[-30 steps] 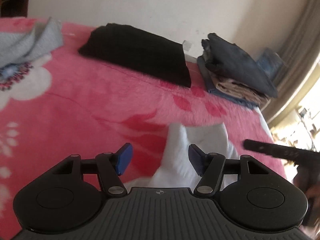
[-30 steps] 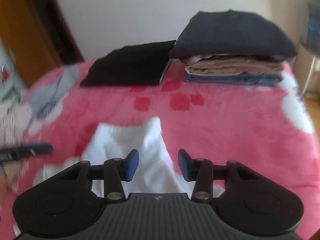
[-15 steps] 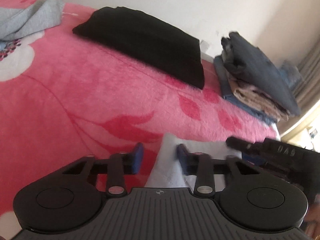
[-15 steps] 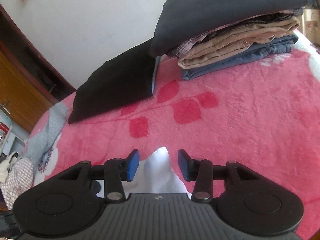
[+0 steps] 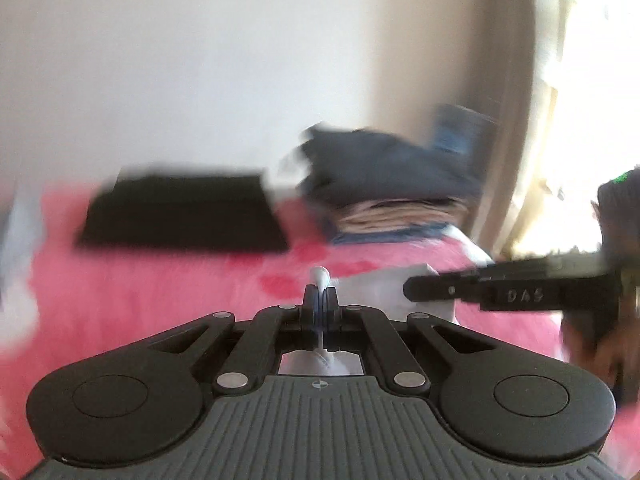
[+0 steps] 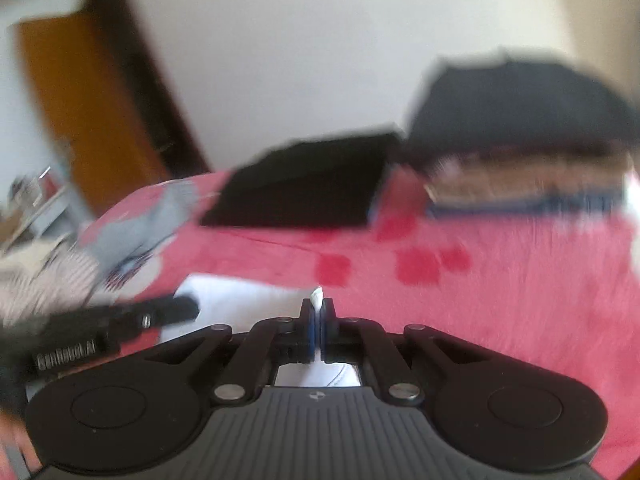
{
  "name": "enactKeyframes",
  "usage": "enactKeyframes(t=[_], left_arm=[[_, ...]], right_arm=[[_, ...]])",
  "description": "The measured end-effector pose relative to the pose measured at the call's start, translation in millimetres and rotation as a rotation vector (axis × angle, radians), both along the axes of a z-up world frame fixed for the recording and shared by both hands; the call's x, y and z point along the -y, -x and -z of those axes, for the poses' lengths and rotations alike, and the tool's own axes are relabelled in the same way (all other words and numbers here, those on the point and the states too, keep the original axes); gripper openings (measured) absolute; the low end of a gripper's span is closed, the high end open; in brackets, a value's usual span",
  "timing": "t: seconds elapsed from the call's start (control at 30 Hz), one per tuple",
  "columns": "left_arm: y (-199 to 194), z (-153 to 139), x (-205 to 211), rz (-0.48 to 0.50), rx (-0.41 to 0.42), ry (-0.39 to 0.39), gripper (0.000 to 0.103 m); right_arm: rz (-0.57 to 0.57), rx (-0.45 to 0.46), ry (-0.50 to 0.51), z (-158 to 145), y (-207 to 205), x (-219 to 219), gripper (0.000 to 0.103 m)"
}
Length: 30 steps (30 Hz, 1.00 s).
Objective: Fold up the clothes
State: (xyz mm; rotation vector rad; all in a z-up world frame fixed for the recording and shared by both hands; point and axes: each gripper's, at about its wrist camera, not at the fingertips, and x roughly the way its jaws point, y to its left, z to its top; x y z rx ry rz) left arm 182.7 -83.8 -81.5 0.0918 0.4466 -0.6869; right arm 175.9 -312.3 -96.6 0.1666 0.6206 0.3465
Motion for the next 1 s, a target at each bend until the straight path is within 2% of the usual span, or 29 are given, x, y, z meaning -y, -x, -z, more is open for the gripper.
enactKeyframes(t=[0.1, 0.17, 0.2, 0.27, 0.33, 0.4, 0.47, 0.57, 0.7, 0.8, 0.83, 0.93, 1.0], left_arm=[[40.1, -1.2, -10.9, 0.161, 0.136, -0.127, 0.002], [61.5, 9.8, -18.0, 0.254, 0.156, -0.223, 0.005], [71.1, 16.9, -21.9, 0.296, 0.153, -0.270, 0.008], [83.2, 32.6, -30.8, 0.335, 0.099, -0.341, 0.027], [88.3, 43.0, -41.1, 0.332, 0.044, -0.382, 0.033], [92.0, 43.0, -55.1, 0.330, 0.007, -0.368, 0.035], [93.1, 35.1, -69.1, 0.304, -0.032, -0.324, 0.040], [91.7, 18.5, -87.5, 0.280, -0.079, -0.227, 0.047], [85.3, 4.7, -89.2, 0.214, -0.113, -0.110, 0.048], [80.9, 12.2, -64.6, 0.187, -0.079, -0.112, 0.048], [79.1, 16.4, -54.7, 0.181, -0.074, -0.112, 0.048], [69.4, 34.6, -28.3, 0.151, -0.129, -0.179, 0.047], [65.0, 49.7, -12.7, 0.140, -0.141, -0.262, 0.047]], right_arm=[[-0.164, 0.103, 0.177, -11.2, 45.2, -13.1, 0.002], [-0.267, 0.102, 0.283, -6.3, 76.3, -23.6, 0.004], [-0.308, 0.086, 0.328, -1.2, 88.1, -28.6, 0.005], [-0.391, 0.026, 0.414, 14.0, 108.4, -37.4, 0.011], [-0.435, -0.024, 0.463, 25.5, 121.2, -41.2, 0.028], [-0.437, -0.044, 0.498, 29.8, 129.9, -42.1, 0.032], [-0.411, -0.051, 0.478, 23.0, 133.1, -35.1, 0.032], [-0.331, -0.063, 0.386, 5.4, 131.2, -18.0, 0.032], [-0.159, -0.115, 0.154, -11.5, 112.8, 11.9, 0.032], [-0.039, -0.187, -0.046, -7.2, 91.5, 26.1, 0.032], [-0.043, -0.189, -0.070, -5.7, 86.0, 23.9, 0.033], [-0.116, -0.167, -0.063, -3.4, 72.9, 5.8, 0.032], [-0.195, -0.191, 0.037, 5.1, 67.1, -15.0, 0.031]])
